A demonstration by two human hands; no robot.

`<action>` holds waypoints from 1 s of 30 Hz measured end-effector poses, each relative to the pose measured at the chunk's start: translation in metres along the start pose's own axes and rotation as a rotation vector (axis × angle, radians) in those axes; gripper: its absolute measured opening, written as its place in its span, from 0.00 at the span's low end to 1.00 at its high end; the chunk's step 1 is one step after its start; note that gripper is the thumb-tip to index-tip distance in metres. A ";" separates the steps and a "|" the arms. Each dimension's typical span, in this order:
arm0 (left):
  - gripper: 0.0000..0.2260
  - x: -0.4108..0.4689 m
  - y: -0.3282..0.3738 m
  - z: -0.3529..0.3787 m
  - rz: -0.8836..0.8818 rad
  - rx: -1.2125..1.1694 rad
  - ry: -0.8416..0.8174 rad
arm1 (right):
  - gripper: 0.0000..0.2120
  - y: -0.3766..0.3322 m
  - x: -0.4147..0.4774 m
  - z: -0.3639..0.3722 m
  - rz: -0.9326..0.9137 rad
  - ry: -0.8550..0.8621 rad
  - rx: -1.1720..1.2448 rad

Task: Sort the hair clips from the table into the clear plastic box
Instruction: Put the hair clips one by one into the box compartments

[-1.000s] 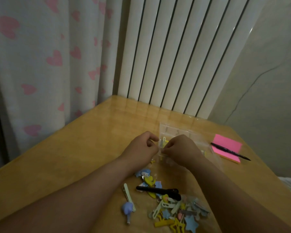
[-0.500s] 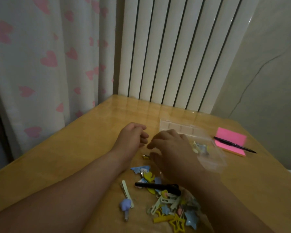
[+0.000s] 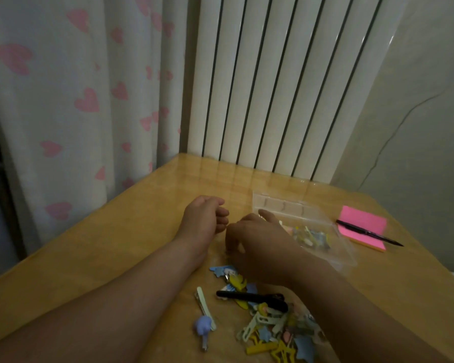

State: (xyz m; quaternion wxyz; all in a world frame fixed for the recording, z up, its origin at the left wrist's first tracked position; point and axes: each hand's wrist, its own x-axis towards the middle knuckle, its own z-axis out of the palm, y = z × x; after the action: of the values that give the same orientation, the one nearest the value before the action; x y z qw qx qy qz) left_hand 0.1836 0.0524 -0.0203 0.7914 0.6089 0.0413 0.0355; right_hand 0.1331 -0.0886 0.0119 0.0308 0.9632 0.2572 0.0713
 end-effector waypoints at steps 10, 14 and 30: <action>0.09 0.001 0.003 -0.002 -0.037 -0.092 -0.004 | 0.11 0.027 -0.010 -0.024 0.122 0.252 0.413; 0.06 -0.006 -0.009 0.006 0.106 0.282 -0.193 | 0.07 0.068 -0.030 -0.025 0.456 0.477 0.699; 0.06 -0.010 -0.023 0.010 0.344 0.602 -0.368 | 0.05 0.074 -0.019 0.018 0.522 0.141 0.556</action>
State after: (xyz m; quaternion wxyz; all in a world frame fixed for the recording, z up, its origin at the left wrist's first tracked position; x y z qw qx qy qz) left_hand 0.1752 0.0363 -0.0398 0.5539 0.8081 -0.1956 0.0441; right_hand 0.1562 -0.1628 -0.0013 -0.2683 0.9606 0.0146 0.0706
